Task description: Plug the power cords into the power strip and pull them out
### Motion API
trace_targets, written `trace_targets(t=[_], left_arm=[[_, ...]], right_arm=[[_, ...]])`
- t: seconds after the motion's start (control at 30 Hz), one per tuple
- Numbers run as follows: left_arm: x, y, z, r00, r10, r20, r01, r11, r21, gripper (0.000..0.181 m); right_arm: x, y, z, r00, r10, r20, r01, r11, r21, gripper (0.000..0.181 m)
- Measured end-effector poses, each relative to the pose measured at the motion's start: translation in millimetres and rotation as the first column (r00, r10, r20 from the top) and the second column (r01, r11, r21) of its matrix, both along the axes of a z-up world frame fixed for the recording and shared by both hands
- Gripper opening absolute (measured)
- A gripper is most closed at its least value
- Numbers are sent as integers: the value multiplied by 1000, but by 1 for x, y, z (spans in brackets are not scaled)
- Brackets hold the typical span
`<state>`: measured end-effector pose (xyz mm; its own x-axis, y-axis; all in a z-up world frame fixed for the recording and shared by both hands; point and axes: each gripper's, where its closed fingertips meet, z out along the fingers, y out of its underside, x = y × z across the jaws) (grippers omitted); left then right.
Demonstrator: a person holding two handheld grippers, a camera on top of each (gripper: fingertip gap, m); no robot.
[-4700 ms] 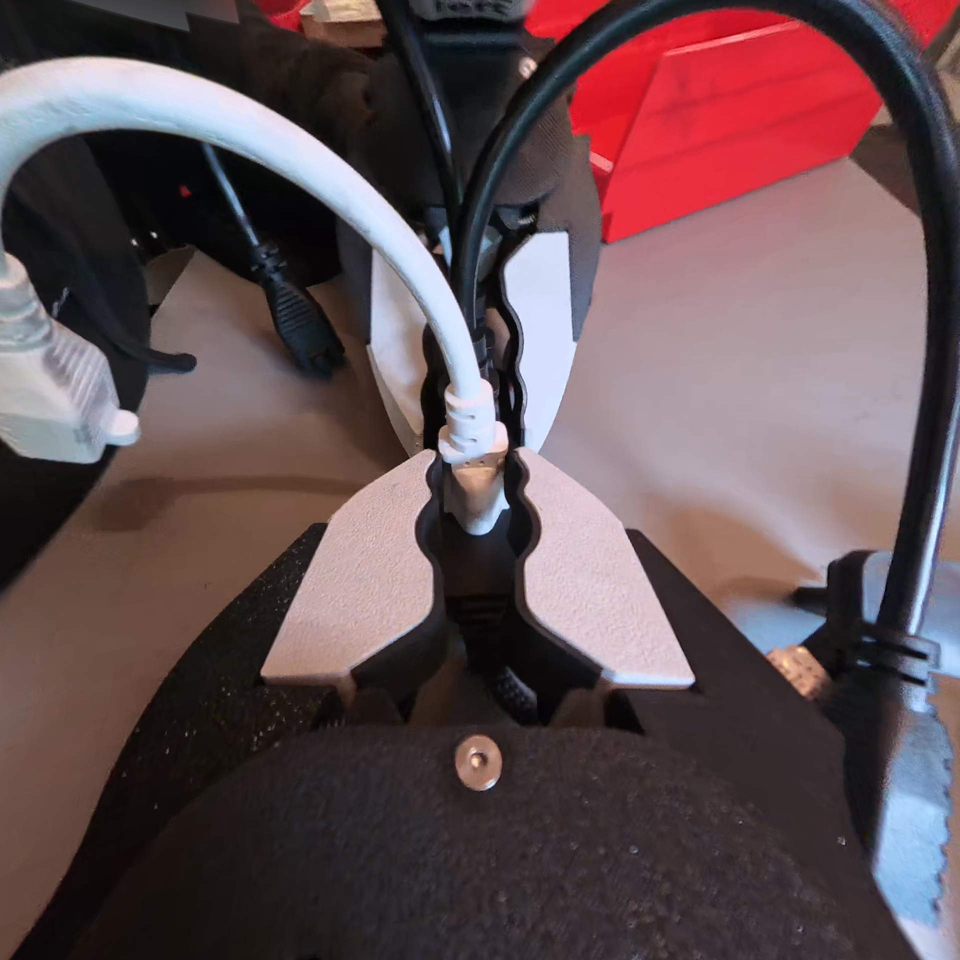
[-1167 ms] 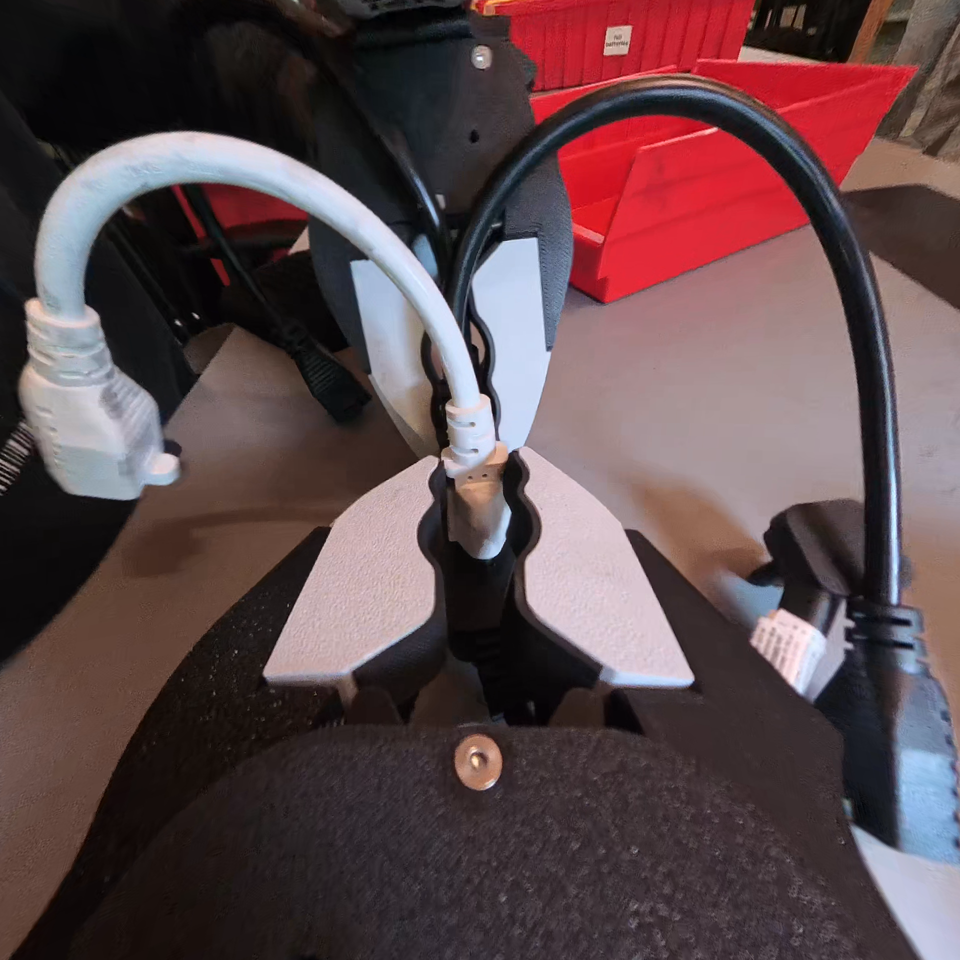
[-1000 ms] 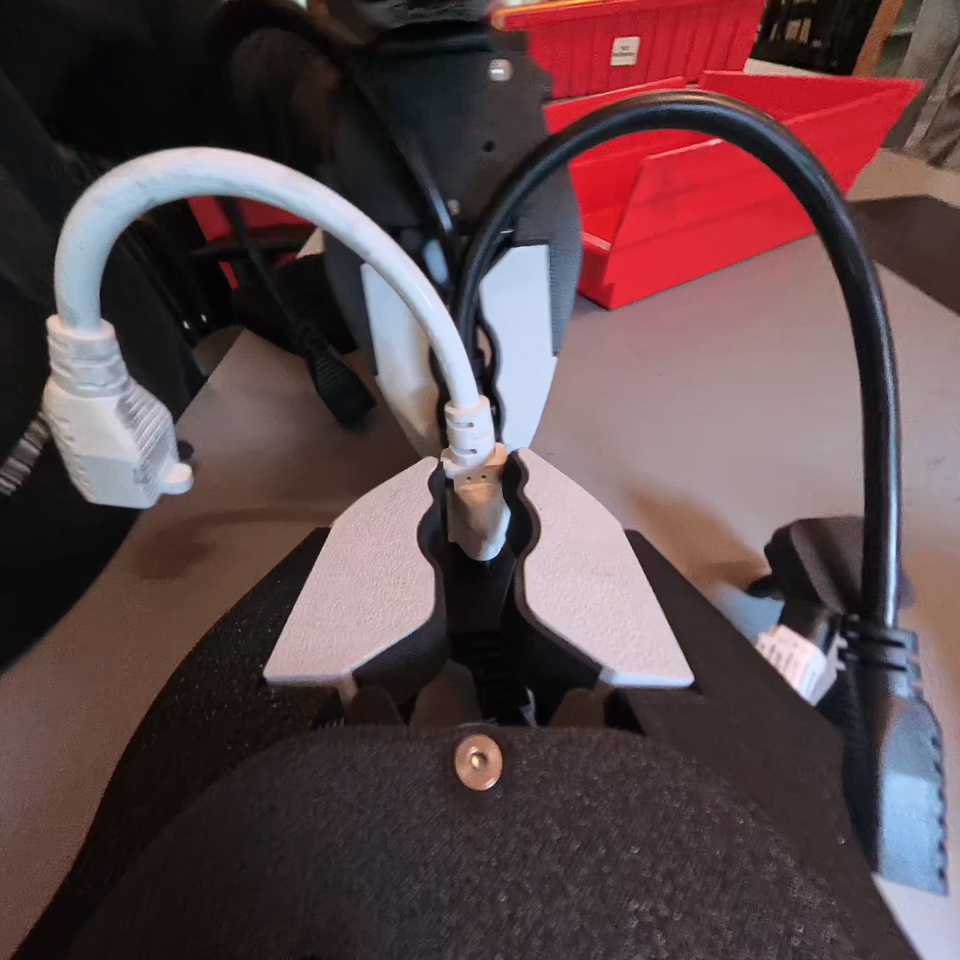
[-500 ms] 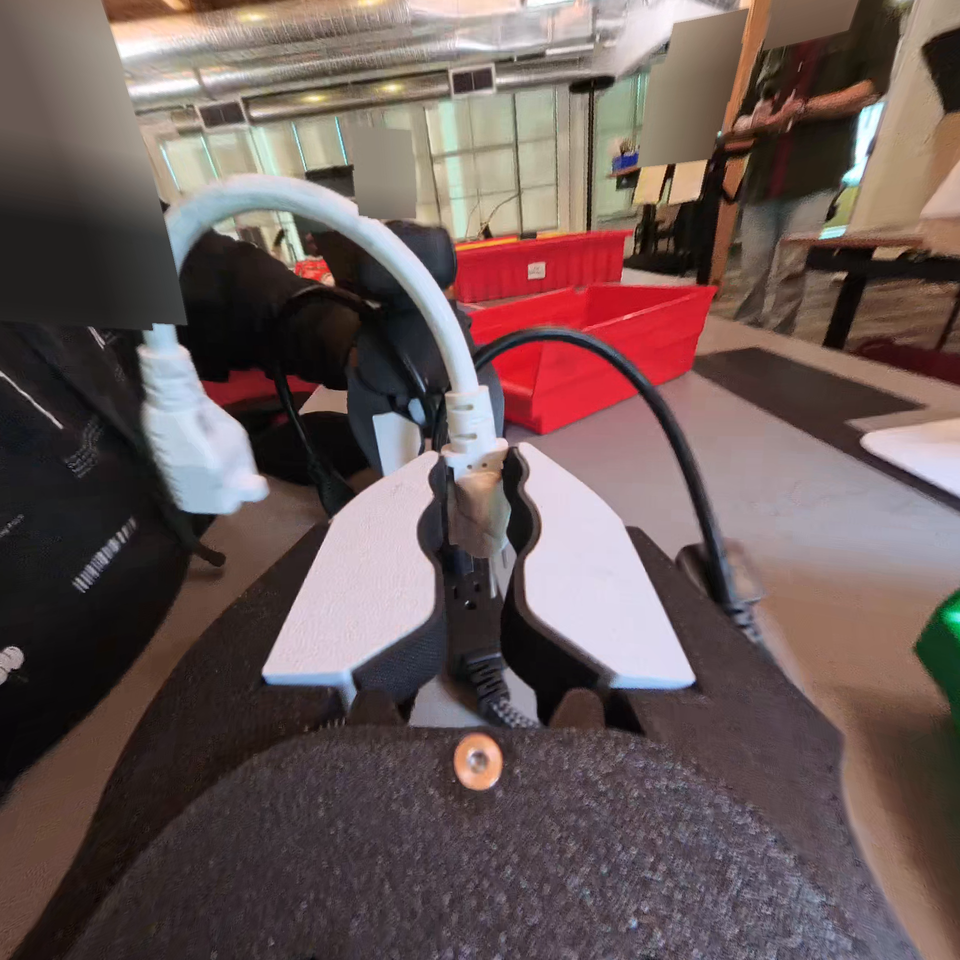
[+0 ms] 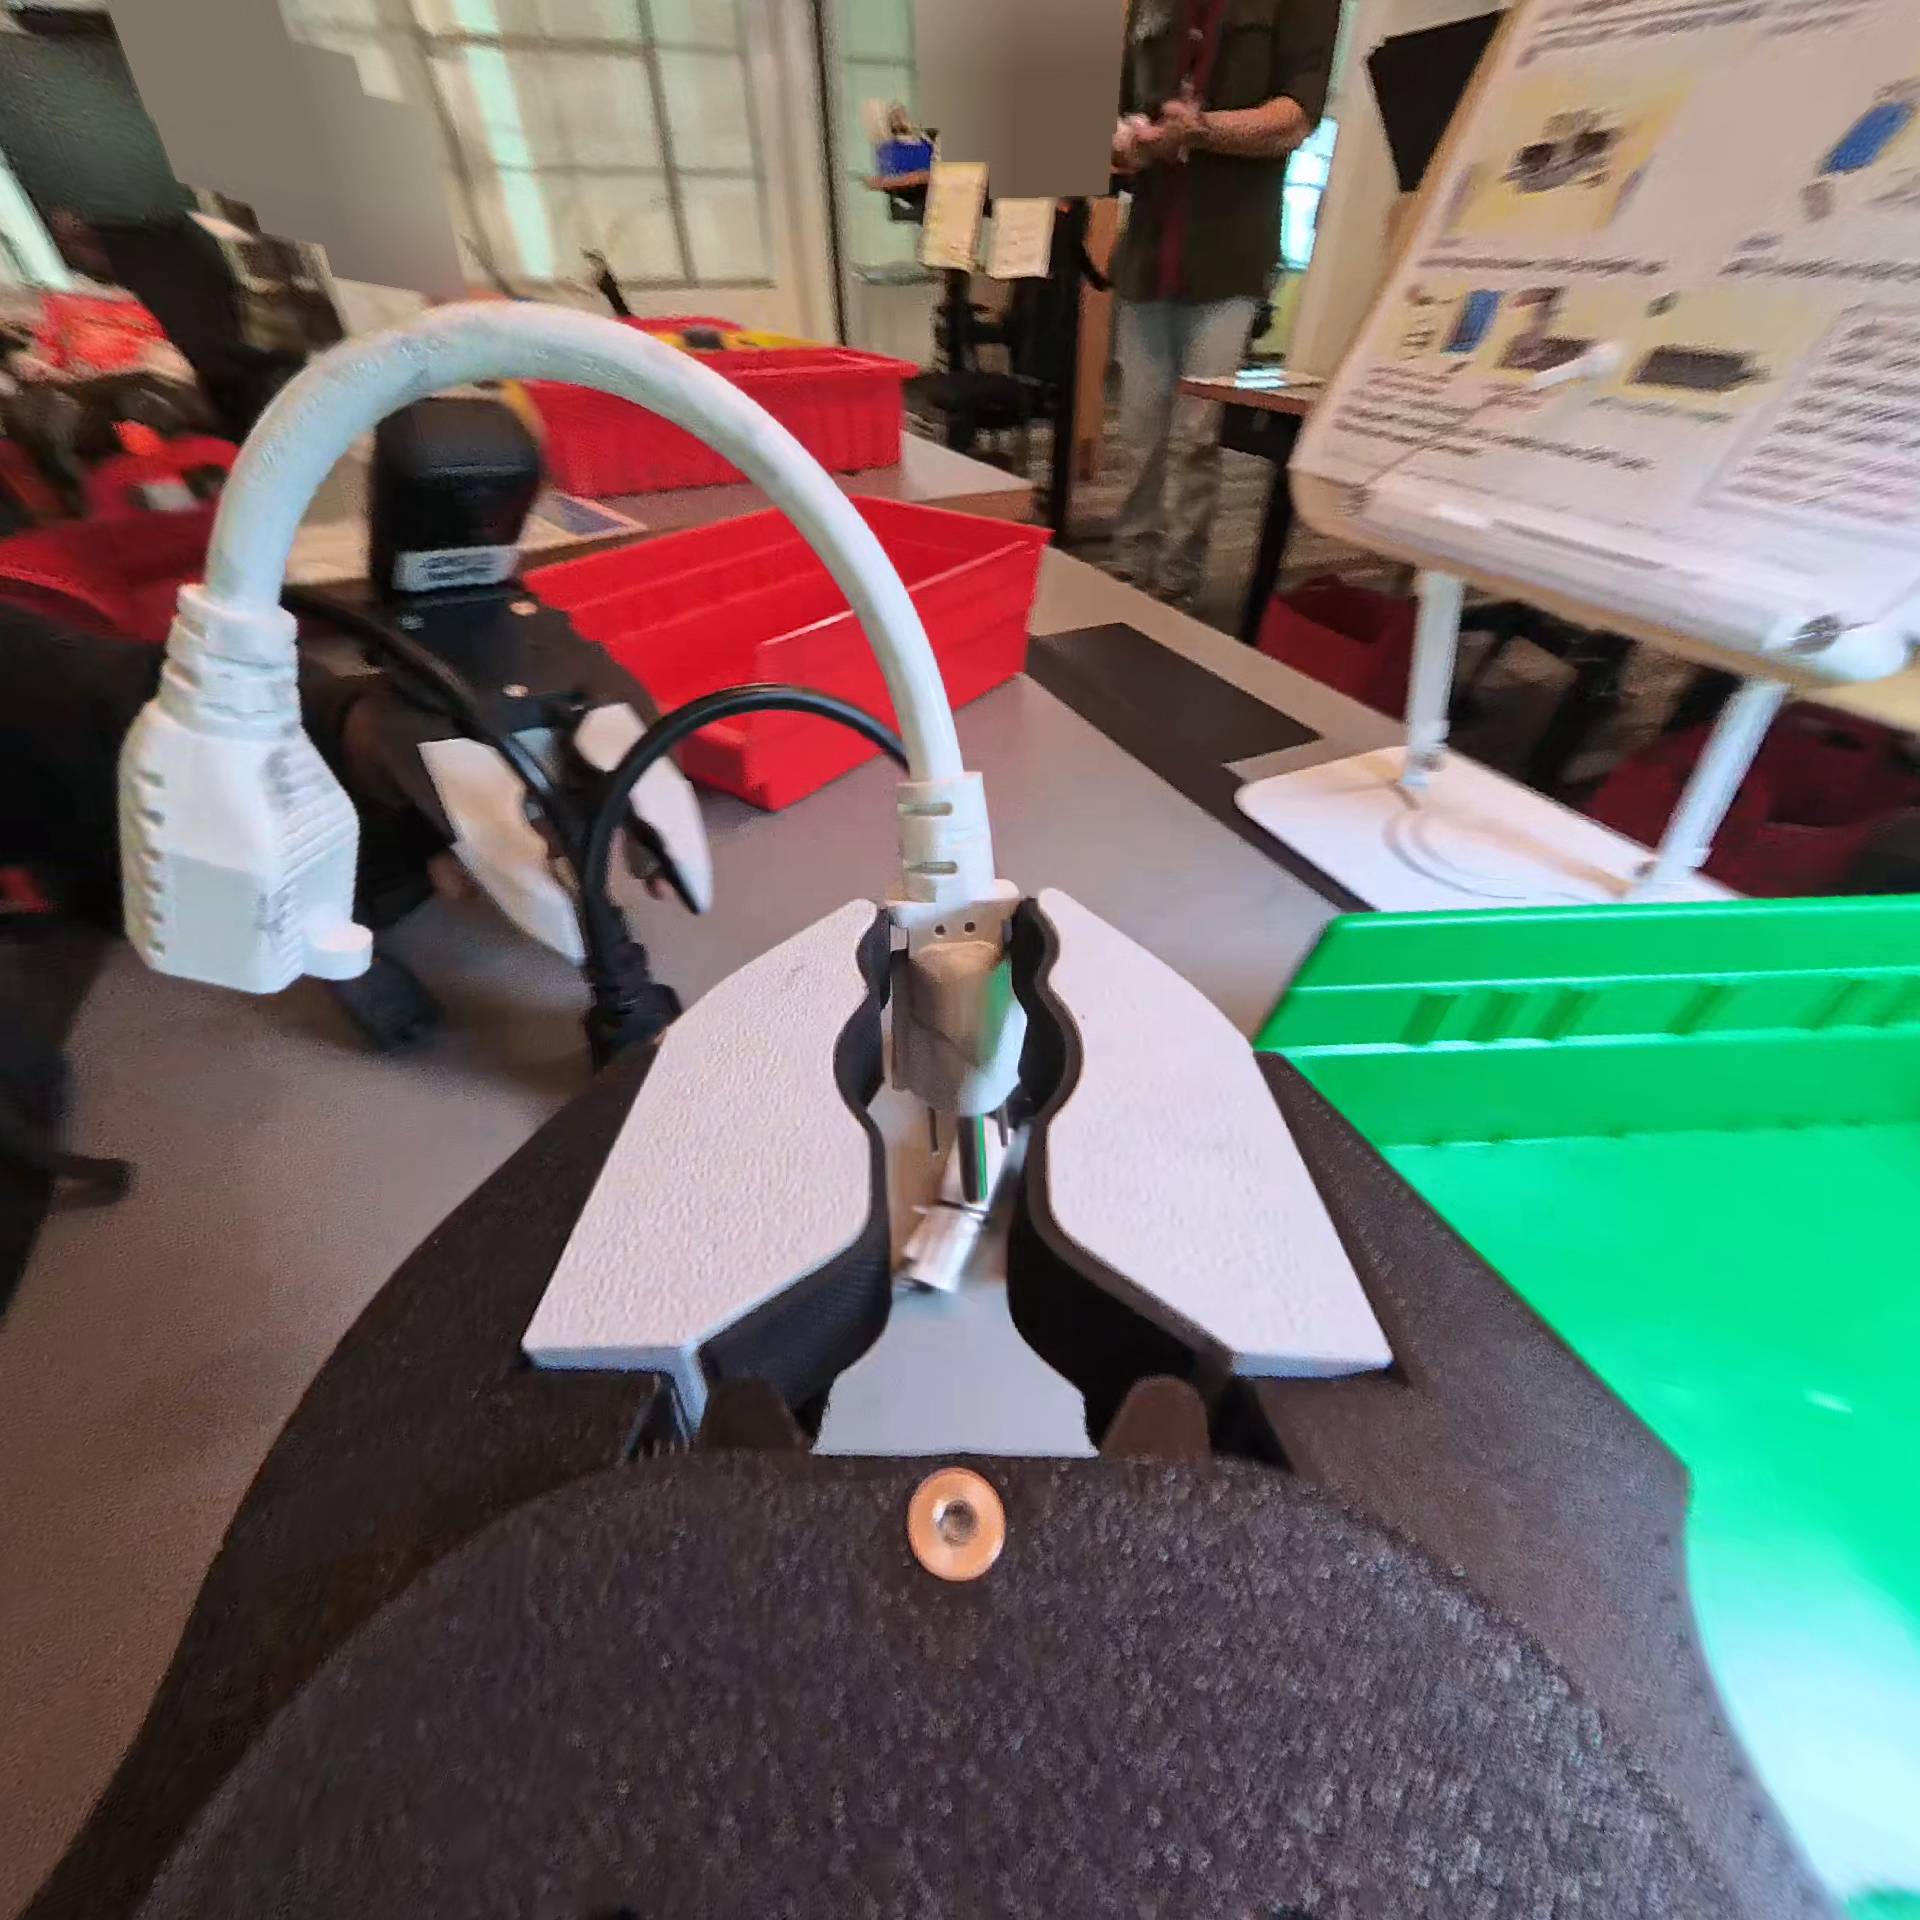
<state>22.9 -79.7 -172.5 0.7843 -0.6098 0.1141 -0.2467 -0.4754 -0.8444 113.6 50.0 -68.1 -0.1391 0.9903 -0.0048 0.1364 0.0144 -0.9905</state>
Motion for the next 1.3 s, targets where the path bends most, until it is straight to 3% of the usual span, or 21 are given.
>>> trace_targets(t=[0.17, 0.27, 0.43, 0.63, 0.73, 0.83, 0.93, 1.0, 1.07, 1.2, 1.3], left_arm=[[-20, -7, -2, 999, 54, 1, -54, 995, 85, 43], [-30, -5, 2, 996, 79, 39, -82, 990, 111, 43], [-35, -5, 9, 992, 103, 76, -112, 985, 134, 43], [-32, -7, 6, 994, 91, 66, -98, 989, 109, 42], [-28, -9, -2, 995, 76, 61, -80, 994, 72, 44], [-27, -9, -12, 997, 66, 35, -67, 997, 45, 48], [-25, -9, -16, 998, 58, 34, -59, 998, 33, 48], [-25, -10, -17, 998, 53, 29, -54, 998, 29, 48], [-24, -10, -18, 999, 47, 25, -48, 998, 28, 48], [-20, -11, -20, 1000, 24, 4, -24, 999, 27, 48], [-16, -13, -20, 1000, 0, -14, 0, 999, 32, 46]], right_arm=[[6, 58, 33, 971, -184, 151, 163, 976, 144, 23], [7, 114, 30, 905, -310, 291, 265, 947, 184, 23], [21, 217, -3, 718, -506, 478, 402, 862, 308, 23], [34, 291, -54, 499, -595, 631, 454, 799, 395, 22], [22, 308, -67, 477, -595, 647, 468, 795, 386, 22], [15, 327, -74, 436, -664, 607, 471, 743, 475, 23], [-3, 326, -62, 509, -671, 539, 465, 741, 484, 43], [-17, 305, -52, 590, -621, 516, 439, 783, 441, 54], [-29, 273, -37, 684, -557, 471, 385, 824, 415, 53], [-40, 177, -7, 859, -375, 349, 258, 905, 337, 53], [-37, 91, 0, 940, -197, 278, 123, 957, 263, 49]])
